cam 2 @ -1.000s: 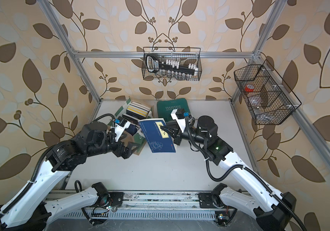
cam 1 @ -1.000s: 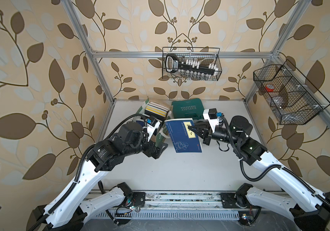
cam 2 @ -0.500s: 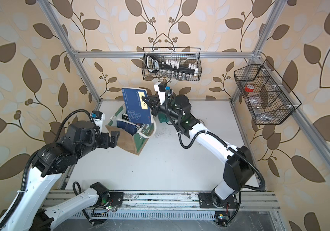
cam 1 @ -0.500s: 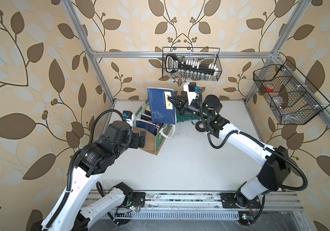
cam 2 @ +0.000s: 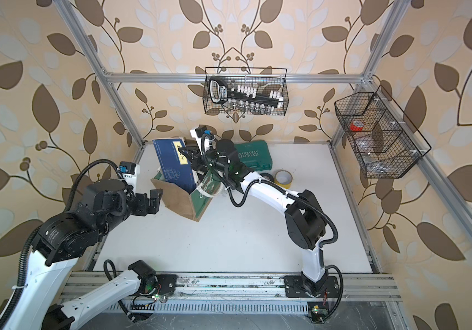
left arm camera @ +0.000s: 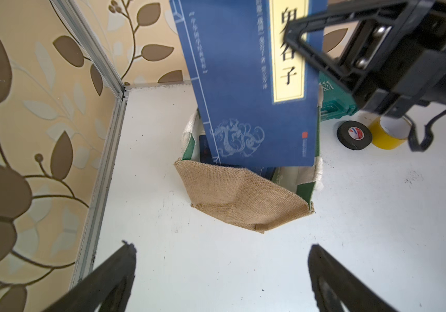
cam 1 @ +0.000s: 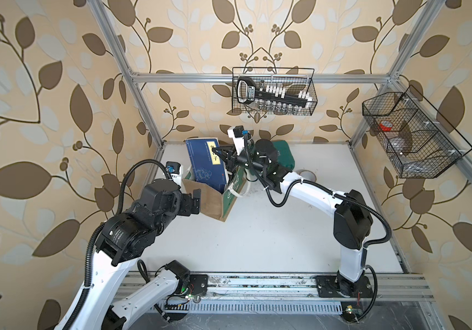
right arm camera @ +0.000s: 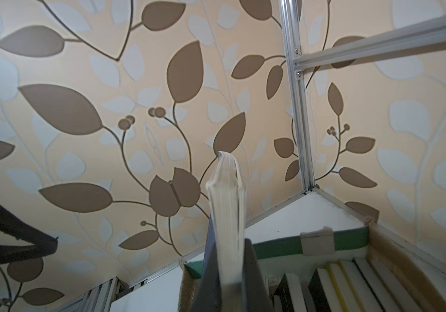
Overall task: Put the books into the canvas bag
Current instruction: Place the book in the canvas bag.
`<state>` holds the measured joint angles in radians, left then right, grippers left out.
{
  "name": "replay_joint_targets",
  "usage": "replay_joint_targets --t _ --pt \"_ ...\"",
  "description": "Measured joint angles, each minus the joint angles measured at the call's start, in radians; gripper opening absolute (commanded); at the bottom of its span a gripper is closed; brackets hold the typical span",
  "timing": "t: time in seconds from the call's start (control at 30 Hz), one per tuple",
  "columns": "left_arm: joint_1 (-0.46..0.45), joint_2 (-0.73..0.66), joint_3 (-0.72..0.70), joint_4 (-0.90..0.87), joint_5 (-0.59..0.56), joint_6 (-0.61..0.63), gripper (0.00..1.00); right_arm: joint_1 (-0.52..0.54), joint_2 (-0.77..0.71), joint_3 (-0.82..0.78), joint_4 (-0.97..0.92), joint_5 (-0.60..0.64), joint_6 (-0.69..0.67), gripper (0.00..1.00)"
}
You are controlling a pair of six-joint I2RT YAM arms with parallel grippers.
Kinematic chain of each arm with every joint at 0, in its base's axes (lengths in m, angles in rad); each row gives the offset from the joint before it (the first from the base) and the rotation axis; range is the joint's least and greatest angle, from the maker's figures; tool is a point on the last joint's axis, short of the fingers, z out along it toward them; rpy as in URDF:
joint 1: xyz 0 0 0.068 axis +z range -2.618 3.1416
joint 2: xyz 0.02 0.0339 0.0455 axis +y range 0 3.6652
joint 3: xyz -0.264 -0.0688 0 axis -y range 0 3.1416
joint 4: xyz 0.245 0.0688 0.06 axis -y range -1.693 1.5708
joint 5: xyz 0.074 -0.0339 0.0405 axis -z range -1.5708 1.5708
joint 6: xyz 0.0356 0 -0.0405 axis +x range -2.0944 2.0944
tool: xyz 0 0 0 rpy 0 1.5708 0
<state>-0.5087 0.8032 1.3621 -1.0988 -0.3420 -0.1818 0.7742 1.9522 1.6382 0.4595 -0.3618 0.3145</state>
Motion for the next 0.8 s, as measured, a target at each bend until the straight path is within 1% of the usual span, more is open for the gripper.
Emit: replay_joint_targets --t 0.17,0.37,0.57,0.8 --pt "0.000 -0.025 -0.001 0.000 0.000 0.000 0.99 0.035 -0.003 -0.037 0.058 0.008 0.014 0.00" --pt "0.000 -0.030 -0.024 0.003 0.011 -0.001 0.99 0.072 -0.026 -0.151 0.142 0.069 0.072 0.00" --pt "0.000 -0.028 -0.034 0.005 0.028 -0.001 0.99 0.113 -0.054 -0.280 0.227 0.203 0.151 0.00" --pt "0.000 -0.028 -0.043 0.012 0.047 -0.002 0.99 0.138 -0.058 -0.343 0.275 0.324 0.219 0.00"
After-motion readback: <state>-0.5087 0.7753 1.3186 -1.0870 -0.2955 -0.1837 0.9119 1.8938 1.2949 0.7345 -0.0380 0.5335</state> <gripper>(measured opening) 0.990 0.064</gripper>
